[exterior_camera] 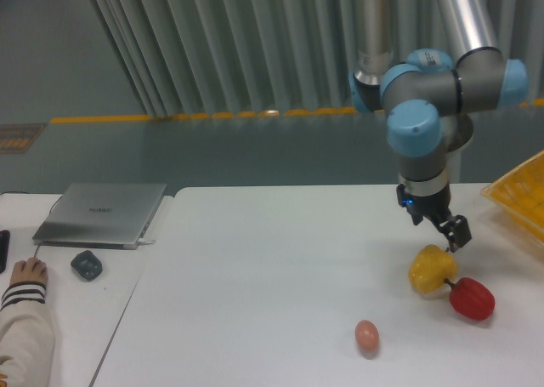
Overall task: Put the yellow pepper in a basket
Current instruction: 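Move the gripper down over the yellow pepper, then lower the open gripper around the yellow pepper and close it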
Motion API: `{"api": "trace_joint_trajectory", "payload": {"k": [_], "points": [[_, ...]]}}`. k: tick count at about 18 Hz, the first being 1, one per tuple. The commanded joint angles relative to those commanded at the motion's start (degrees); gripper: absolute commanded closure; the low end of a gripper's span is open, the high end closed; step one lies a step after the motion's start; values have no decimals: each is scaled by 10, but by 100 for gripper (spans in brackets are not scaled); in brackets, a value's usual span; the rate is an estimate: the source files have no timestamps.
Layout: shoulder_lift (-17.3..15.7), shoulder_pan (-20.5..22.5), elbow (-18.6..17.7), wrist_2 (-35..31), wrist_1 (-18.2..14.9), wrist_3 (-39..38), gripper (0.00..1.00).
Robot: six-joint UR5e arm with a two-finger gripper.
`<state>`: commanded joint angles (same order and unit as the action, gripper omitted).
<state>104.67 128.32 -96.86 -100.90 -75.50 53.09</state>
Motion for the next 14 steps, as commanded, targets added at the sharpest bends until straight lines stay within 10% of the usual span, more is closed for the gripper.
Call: {"api": "trace_joint_trajectory", "payload": {"k": [14], "points": [[28, 0, 3, -11, 8, -4, 0]]}}
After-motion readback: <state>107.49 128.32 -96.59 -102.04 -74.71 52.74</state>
